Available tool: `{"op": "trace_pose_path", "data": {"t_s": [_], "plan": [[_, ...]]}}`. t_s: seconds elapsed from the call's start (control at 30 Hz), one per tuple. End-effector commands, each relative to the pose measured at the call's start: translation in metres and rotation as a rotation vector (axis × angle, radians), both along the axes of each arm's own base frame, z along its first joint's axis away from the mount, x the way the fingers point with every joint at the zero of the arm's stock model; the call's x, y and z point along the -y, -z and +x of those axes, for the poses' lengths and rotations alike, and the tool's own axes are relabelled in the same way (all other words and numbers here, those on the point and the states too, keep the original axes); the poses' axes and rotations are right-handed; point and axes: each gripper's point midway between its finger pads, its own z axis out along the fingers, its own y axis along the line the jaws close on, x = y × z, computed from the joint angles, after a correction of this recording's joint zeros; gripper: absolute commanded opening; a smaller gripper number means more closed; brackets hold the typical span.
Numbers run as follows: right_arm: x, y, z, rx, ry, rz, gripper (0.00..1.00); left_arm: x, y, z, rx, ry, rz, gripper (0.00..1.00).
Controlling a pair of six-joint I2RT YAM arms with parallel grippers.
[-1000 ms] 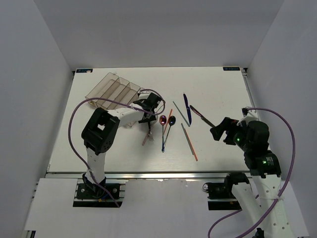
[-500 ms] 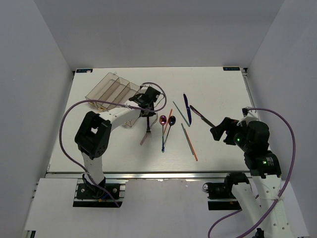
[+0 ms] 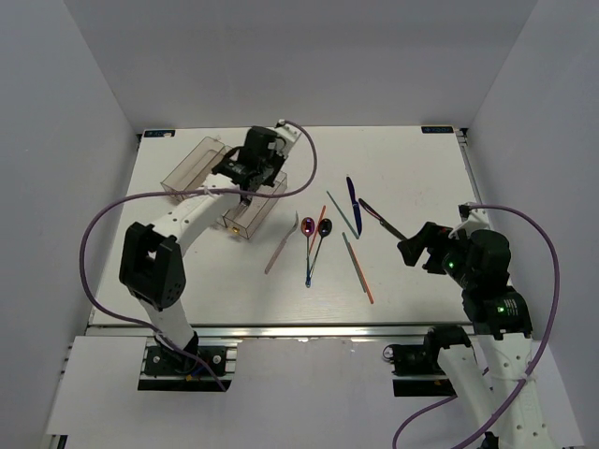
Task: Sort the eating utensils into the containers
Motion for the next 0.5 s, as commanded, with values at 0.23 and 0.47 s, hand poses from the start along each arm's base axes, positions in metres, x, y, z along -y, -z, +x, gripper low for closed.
{"op": "trace_pose_path", "data": {"t_s": [0.23,0.47], "plan": [[-0.005,-0.009,0.002,0.059,-0.037,0.001,0.89,-0.014,0.017,0.047,0.068,0.316,-0.086,0.0],[-0.005,-0.008,0.001,0.066,-0.034,0.001,0.89,-0.005,0.036,0.053,0.027,0.3,-0.168,0.02]]}}
